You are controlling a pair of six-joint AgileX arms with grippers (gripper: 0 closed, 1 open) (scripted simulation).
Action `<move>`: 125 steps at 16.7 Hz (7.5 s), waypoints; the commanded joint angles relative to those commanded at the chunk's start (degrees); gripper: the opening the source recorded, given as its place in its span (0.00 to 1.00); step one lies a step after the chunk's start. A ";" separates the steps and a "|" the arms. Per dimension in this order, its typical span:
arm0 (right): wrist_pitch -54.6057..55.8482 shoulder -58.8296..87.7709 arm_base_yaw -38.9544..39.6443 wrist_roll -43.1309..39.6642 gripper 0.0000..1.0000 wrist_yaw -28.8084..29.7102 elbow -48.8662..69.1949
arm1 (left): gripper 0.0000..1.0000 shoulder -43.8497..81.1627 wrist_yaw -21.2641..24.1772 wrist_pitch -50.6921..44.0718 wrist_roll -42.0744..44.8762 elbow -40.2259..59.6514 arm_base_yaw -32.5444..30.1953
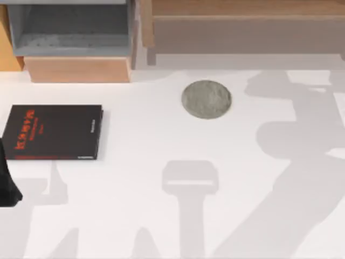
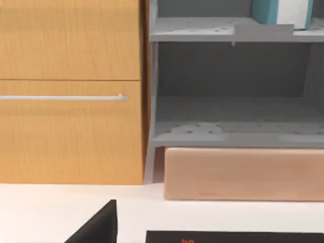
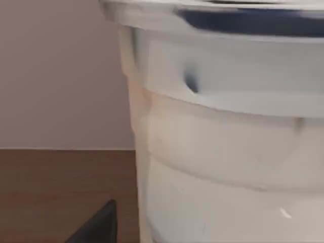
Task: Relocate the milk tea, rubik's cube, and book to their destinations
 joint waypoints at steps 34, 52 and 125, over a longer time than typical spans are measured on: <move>-1.91 1.84 0.65 0.44 0.00 0.37 4.07 | 1.00 0.00 0.00 0.00 0.00 0.00 0.00; 3.63 -11.44 7.23 5.40 0.00 5.80 -12.39 | 1.00 0.00 0.00 0.00 0.00 0.00 0.00; 25.46 12.03 59.61 0.26 1.00 60.27 -14.53 | 1.00 0.00 0.00 0.00 0.00 0.00 0.00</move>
